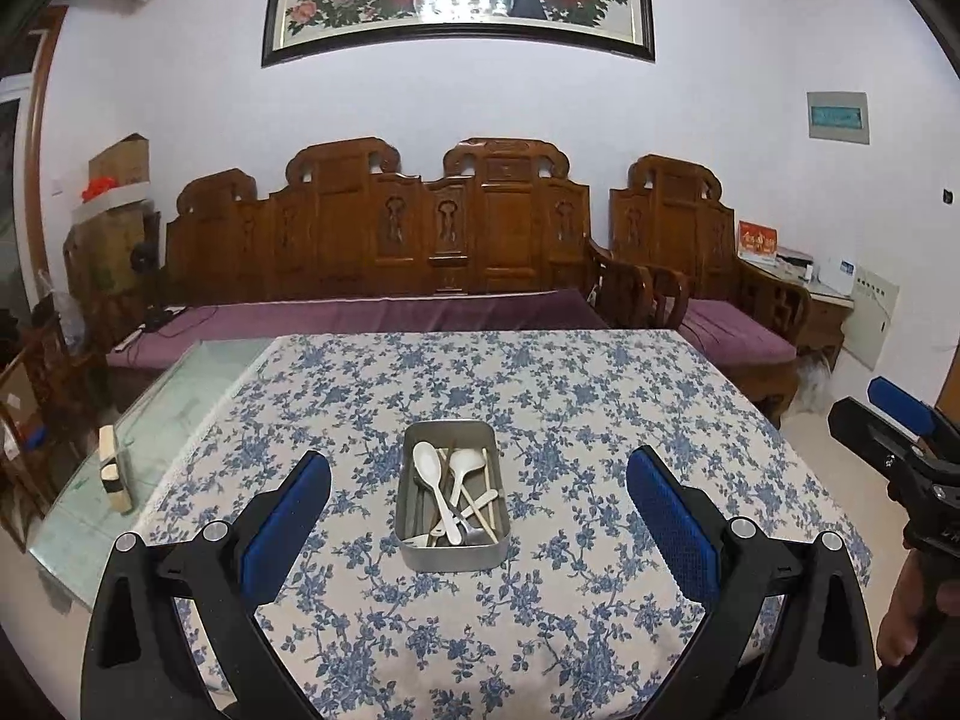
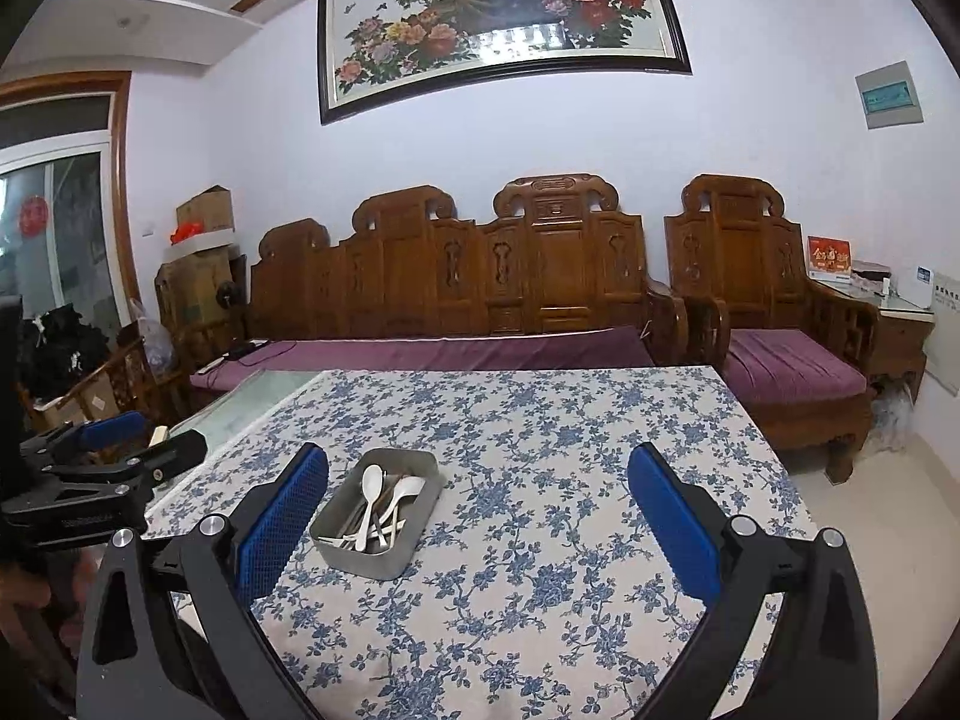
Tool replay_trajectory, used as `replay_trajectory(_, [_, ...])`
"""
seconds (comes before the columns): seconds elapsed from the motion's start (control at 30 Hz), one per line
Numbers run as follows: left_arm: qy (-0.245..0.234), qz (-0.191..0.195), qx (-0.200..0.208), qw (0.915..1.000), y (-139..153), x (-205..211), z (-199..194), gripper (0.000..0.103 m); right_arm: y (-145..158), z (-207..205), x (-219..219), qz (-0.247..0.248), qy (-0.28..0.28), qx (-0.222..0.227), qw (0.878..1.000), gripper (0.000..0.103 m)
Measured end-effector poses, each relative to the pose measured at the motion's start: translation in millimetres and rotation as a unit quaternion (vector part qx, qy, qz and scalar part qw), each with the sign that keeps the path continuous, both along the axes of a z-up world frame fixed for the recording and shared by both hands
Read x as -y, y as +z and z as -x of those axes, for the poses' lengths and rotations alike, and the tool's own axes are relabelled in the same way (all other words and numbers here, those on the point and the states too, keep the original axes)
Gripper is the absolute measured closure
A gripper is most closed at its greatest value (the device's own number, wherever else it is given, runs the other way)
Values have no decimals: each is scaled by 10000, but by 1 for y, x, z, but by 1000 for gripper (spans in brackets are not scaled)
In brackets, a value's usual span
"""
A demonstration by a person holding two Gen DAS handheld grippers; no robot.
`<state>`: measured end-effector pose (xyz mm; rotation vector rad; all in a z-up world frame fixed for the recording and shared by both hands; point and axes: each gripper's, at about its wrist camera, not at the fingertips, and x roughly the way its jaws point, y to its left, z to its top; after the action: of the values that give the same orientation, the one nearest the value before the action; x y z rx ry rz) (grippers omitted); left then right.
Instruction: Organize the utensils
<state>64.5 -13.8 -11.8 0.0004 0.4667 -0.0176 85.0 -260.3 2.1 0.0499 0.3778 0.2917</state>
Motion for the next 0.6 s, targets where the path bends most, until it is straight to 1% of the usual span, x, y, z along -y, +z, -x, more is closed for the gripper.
replay_trajectory(0.6, [56, 116, 108, 9999, 2, -5, 5, 8, 2, 1, -4, -28, -6, -15, 10000, 3])
